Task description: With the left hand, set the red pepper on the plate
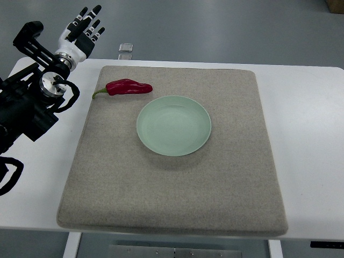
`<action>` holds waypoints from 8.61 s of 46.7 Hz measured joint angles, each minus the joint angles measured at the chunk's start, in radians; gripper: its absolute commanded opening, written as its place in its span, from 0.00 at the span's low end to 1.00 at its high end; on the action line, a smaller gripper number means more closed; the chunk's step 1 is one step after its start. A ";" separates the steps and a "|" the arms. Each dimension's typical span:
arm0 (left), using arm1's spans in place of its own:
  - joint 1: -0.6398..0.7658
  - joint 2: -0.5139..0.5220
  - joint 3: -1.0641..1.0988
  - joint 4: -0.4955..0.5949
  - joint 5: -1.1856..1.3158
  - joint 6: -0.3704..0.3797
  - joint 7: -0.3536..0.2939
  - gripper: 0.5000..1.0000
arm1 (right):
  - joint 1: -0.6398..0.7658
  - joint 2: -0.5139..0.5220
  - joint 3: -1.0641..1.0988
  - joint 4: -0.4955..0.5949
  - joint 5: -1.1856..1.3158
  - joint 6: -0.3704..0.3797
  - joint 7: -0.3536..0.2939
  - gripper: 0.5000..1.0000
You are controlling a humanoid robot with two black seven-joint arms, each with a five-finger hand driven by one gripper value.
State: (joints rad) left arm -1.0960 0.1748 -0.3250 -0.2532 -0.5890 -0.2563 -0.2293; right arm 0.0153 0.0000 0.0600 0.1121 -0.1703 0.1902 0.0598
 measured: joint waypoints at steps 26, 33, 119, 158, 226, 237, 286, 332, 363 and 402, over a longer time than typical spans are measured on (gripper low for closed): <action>0.010 0.001 -0.002 0.000 0.000 -0.004 -0.002 0.99 | 0.000 0.000 0.000 0.000 0.000 0.000 0.000 0.86; 0.010 0.000 -0.002 0.002 0.000 -0.004 -0.002 0.99 | 0.000 0.000 0.000 0.000 0.000 0.000 0.000 0.86; -0.031 0.021 0.003 -0.091 0.295 0.010 0.012 0.96 | 0.000 0.000 0.000 0.000 0.000 0.000 0.000 0.86; -0.086 0.118 0.089 -0.176 1.101 -0.008 0.032 0.97 | 0.000 0.000 0.000 0.000 0.000 0.000 0.000 0.86; -0.171 0.134 0.522 -0.279 1.471 0.052 0.013 0.96 | 0.000 0.000 0.000 0.000 0.000 0.000 0.000 0.86; -0.170 0.134 0.520 -0.279 1.500 0.109 -0.030 0.96 | 0.000 0.000 0.000 0.000 0.000 0.000 0.000 0.86; -0.162 0.133 0.563 -0.282 1.537 0.101 -0.036 0.14 | 0.000 0.000 0.000 0.000 0.000 0.000 0.000 0.86; -0.213 0.136 0.541 -0.351 1.514 0.097 -0.047 0.09 | 0.000 0.000 0.000 0.000 0.000 0.000 0.000 0.86; -0.275 0.135 0.542 -0.591 1.532 0.101 -0.110 0.09 | 0.000 0.000 0.000 0.000 0.000 0.000 0.000 0.86; -0.254 0.122 0.540 -0.661 1.574 0.097 -0.125 0.62 | 0.000 0.000 0.000 0.000 0.000 0.000 0.000 0.86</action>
State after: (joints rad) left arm -1.3504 0.2964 0.2146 -0.9138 0.9848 -0.1595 -0.3544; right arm 0.0153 0.0000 0.0598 0.1120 -0.1703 0.1902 0.0598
